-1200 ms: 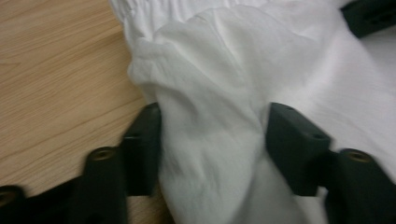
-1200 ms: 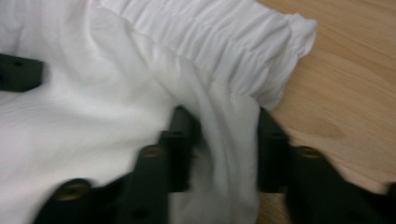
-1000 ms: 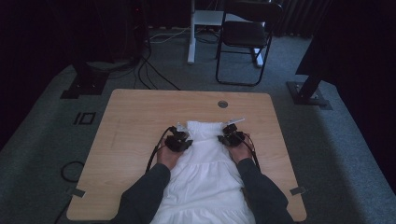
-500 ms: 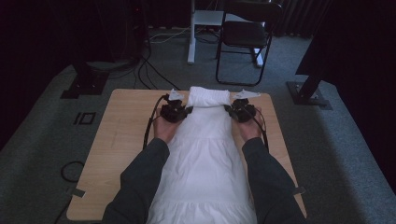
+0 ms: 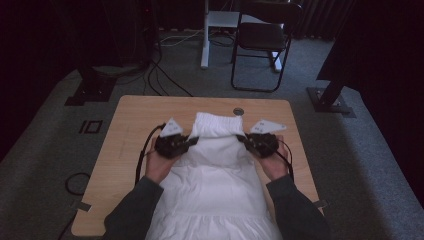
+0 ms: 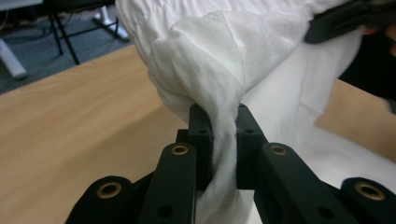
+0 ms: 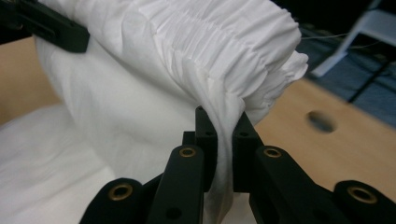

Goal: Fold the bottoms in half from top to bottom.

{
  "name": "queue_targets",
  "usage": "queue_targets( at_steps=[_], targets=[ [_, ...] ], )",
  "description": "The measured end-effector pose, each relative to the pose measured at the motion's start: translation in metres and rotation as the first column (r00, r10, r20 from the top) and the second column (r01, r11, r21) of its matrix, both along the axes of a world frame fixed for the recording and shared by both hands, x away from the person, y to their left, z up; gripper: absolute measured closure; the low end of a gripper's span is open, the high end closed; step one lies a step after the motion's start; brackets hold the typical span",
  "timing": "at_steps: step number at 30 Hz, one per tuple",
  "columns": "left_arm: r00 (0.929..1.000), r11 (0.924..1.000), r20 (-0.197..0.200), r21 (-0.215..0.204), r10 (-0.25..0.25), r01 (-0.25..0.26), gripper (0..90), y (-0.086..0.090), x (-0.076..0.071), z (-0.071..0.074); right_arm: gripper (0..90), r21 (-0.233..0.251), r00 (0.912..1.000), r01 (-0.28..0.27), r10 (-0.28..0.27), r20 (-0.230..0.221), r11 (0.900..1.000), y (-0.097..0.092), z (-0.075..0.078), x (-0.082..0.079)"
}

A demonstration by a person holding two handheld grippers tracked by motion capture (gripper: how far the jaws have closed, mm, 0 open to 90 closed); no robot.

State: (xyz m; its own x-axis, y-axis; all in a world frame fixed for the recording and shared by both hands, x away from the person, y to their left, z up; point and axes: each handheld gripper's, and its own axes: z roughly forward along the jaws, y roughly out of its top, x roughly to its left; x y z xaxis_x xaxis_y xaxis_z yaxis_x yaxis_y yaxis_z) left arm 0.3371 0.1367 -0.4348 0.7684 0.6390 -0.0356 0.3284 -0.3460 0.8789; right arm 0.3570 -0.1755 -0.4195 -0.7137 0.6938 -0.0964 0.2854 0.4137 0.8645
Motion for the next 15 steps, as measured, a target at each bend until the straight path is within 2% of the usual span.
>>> queue_targets(
  at_steps=[2, 4, 6, 7, 8, 9, 10, 11, 12, 13, 15],
  targets=[
    [0.9998, 0.9997, -0.007, 0.012, -0.020, 0.020, 81.5, 0.003, -0.021, -0.011, 85.1, 0.011, 0.9988, -0.039, 0.039, -0.030, 0.9992, -0.001, -0.011, -0.024],
    [0.9987, 0.9990, -0.033, 0.018, -0.040, 0.040, 81.2, 0.005, -0.041, -0.026, 85.1, 0.013, 0.9965, -0.057, 0.057, -0.061, 0.9983, -0.002, -0.024, -0.042],
    [0.9944, 0.9981, -0.090, 0.023, -0.055, 0.057, 81.1, 0.005, -0.057, -0.045, 85.0, 0.001, 0.9916, -0.071, 0.071, -0.108, 0.9975, -0.002, -0.044, -0.062],
    [0.9899, 0.9960, -0.128, 0.056, -0.062, 0.069, 81.1, 0.003, -0.065, -0.059, 85.0, -0.005, 0.9900, -0.073, 0.072, -0.122, 0.9973, -0.002, -0.051, -0.068],
    [0.9870, 0.9940, -0.149, 0.080, -0.061, 0.074, 80.9, 0.002, -0.069, -0.067, 85.1, -0.010, 0.9851, -0.077, 0.075, -0.155, 0.9969, -0.001, -0.063, -0.076],
    [0.9799, 0.9909, -0.188, 0.102, -0.068, 0.088, 80.9, 0.000, -0.074, -0.082, 85.0, -0.017, 0.9811, -0.081, 0.077, -0.178, 0.9966, 0.000, -0.071, -0.080],
    [0.9738, 0.9876, -0.218, 0.125, -0.066, 0.095, 80.8, -0.002, -0.076, -0.093, 85.0, -0.039, 0.9740, -0.087, 0.077, -0.213, 0.9954, 0.002, -0.085, -0.084],
    [0.9711, 0.9835, -0.233, 0.157, -0.052, 0.090, 80.8, -0.003, -0.077, -0.103, 85.0, -0.048, 0.9669, -0.090, 0.076, -0.244, 0.9948, 0.003, -0.095, -0.087],
    [0.9666, 0.9820, -0.252, 0.167, -0.043, 0.088, 80.8, -0.004, -0.076, -0.112, 84.9, -0.048, 0.9569, -0.094, 0.077, -0.280, 0.9944, 0.004, -0.106, -0.088],
    [0.9651, 0.9841, -0.258, 0.155, -0.043, 0.086, 80.8, -0.004, -0.075, -0.118, 84.9, -0.060, 0.9493, -0.095, 0.072, -0.306, 0.9937, 0.006, -0.116, -0.087],
    [0.9656, 0.9850, -0.257, 0.152, -0.040, 0.082, 81.1, -0.004, -0.072, -0.119, 84.8, -0.085, 0.9388, -0.084, 0.050, -0.341, 0.9929, 0.009, -0.130, -0.085]
  ],
)
